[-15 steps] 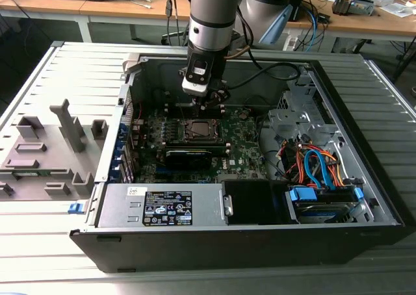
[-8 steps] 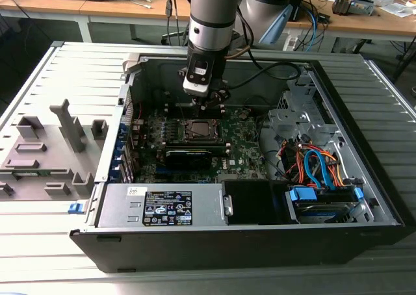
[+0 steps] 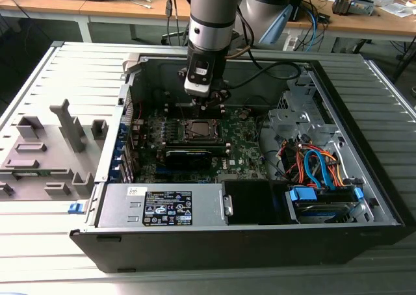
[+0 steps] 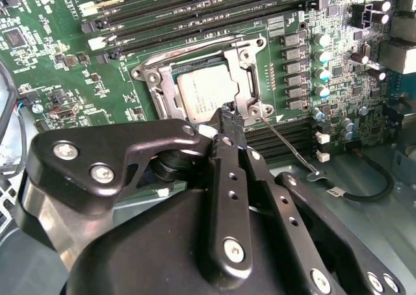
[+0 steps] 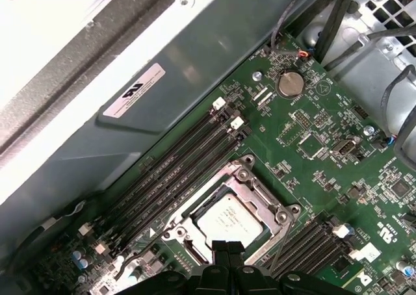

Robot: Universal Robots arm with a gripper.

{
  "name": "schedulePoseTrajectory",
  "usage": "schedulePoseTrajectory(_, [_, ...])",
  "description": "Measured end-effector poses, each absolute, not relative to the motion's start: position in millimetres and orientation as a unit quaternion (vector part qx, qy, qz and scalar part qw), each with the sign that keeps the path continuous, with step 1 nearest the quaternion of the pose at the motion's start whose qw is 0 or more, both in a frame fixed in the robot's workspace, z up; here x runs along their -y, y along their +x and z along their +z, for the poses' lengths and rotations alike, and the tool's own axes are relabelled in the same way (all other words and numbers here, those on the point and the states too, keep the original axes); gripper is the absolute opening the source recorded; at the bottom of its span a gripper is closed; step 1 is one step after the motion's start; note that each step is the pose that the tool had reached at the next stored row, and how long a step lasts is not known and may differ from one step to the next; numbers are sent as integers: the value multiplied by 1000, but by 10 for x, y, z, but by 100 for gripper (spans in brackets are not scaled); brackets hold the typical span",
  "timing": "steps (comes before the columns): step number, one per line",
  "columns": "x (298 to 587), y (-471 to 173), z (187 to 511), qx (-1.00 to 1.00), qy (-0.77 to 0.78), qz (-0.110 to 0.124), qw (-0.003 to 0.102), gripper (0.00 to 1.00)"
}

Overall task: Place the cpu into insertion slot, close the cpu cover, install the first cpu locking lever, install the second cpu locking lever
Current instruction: 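Install the first cpu locking lever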

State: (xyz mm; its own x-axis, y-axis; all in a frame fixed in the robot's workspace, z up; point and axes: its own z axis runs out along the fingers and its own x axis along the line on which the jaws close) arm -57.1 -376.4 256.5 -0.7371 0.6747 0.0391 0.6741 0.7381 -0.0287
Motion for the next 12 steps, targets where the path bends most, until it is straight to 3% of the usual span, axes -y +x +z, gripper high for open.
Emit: schedulePoseTrajectory(12, [3764, -571, 2565, 938, -346, 7, 23, 11])
